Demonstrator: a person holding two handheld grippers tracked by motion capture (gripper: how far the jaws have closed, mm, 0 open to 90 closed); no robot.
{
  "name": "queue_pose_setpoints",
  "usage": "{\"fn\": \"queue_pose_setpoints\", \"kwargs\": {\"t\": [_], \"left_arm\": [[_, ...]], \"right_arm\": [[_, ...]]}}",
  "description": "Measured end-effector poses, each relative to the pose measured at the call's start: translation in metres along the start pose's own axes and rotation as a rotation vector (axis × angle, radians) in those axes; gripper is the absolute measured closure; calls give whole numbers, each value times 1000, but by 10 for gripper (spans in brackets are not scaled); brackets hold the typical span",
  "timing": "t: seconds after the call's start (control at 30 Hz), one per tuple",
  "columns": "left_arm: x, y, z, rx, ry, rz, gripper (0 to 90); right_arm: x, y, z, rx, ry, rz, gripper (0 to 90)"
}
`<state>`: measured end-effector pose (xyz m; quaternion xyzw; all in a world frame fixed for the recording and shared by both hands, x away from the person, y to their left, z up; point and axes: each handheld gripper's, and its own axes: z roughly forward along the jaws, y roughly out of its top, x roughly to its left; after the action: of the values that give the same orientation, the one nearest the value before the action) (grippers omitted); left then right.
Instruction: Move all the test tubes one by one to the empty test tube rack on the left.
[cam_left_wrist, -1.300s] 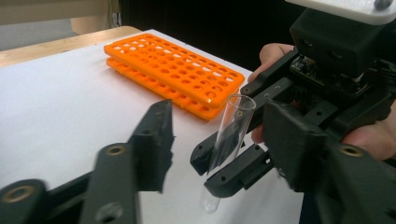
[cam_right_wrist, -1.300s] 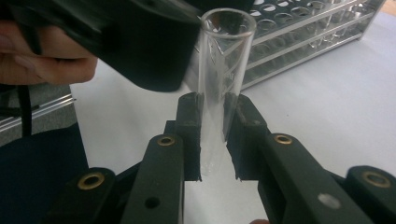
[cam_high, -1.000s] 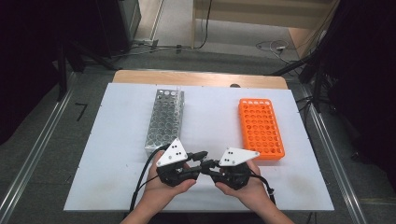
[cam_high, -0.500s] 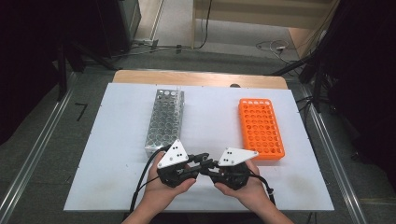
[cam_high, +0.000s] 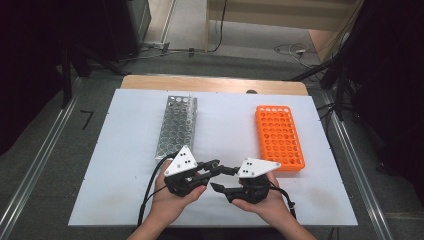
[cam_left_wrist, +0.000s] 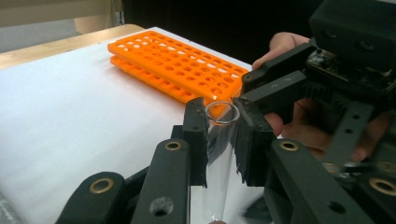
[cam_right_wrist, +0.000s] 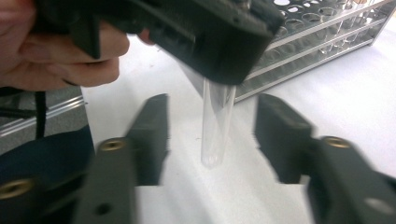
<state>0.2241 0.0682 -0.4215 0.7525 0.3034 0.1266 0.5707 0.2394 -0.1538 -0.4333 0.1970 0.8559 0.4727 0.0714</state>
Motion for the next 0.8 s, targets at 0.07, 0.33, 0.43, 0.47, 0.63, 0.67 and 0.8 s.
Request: {"fn": "queue_pose_setpoints", "kwargs": {"t": [0.07,0.33,0.43,0.47,0.63,0.67,0.8], "left_arm": [[3,2,-1,-3,8,-5,752],[15,10,-6,-20,44,-21,752],[20,14,-7,-19,61,-19,753],[22,15,-7,-19,66,-18,753],[31,22,-8,-25,84,-20,752],[33,23,-8,-25,88,-22,752],[39,27,-8,-29,98,-22,753]], "right_arm": [[-1,0,-4,-7,-11,3,229],[-12,-12,-23,-34,-42,50,0],[-17,-19,-33,-47,-45,63,0],[-19,-21,-36,-50,-58,64,0],[-27,-30,-53,-73,-75,90,0],[-28,-31,-56,-76,-78,95,0],[-33,-38,-66,-90,-100,107,0]]}}
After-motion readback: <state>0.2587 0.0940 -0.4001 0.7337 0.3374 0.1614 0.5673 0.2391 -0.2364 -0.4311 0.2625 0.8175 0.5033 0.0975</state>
